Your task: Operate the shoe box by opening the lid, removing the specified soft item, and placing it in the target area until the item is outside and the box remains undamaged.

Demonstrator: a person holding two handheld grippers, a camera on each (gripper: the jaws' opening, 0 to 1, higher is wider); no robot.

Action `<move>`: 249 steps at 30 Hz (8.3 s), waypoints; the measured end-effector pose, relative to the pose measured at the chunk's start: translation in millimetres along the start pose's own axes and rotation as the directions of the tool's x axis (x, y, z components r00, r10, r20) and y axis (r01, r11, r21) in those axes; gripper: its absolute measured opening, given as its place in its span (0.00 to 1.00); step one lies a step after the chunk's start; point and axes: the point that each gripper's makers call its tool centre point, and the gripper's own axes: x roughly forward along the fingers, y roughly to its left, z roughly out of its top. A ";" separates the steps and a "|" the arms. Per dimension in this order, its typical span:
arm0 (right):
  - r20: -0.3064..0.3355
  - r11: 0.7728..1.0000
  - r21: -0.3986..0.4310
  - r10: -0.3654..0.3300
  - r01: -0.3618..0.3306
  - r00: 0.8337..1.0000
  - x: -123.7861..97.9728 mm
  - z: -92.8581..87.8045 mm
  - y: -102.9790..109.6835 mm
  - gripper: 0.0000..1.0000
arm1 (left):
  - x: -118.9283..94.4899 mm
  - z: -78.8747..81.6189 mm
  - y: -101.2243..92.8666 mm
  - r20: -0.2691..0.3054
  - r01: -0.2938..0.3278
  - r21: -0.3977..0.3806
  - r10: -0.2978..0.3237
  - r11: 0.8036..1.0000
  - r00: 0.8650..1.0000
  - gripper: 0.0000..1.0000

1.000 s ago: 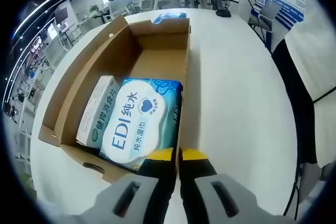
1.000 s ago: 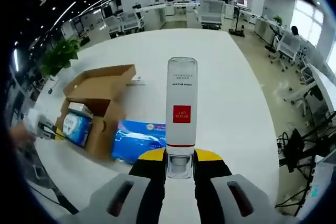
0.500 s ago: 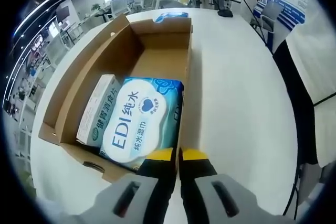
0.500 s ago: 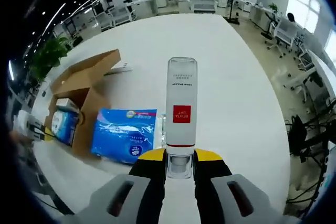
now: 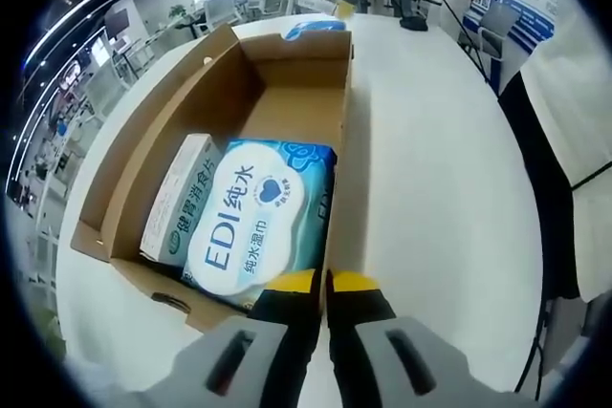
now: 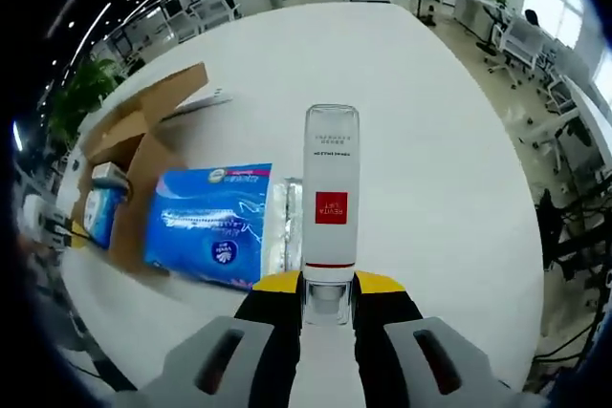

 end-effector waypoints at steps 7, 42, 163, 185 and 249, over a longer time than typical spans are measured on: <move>-0.023 1.000 -0.002 -0.002 0.002 1.000 11.8 -6.2 -3.0 0.17 | 2.5 0.5 -0.3 -0.010 -0.001 -0.015 0.000 1.000 1.000 0.02; -0.078 0.999 -0.053 -0.006 0.001 0.997 36.3 -12.8 -7.8 0.21 | 2.3 -2.4 -0.5 -0.043 -0.017 0.054 0.019 0.998 0.999 0.05; 0.103 0.557 -0.813 0.425 -0.171 0.899 -101.1 67.1 273.8 0.49 | 5.9 2.2 -4.7 0.059 0.017 0.122 -0.024 0.992 0.998 0.00; 0.005 0.545 -0.797 0.435 -0.259 0.900 -45.9 70.7 307.0 0.55 | 5.9 2.8 -4.2 0.061 0.014 0.118 -0.021 0.993 0.998 0.00; -0.357 0.130 -0.892 0.381 -0.432 0.853 48.2 31.7 399.9 0.56 | 7.4 2.0 -3.6 0.061 0.013 0.111 -0.020 0.994 0.998 0.00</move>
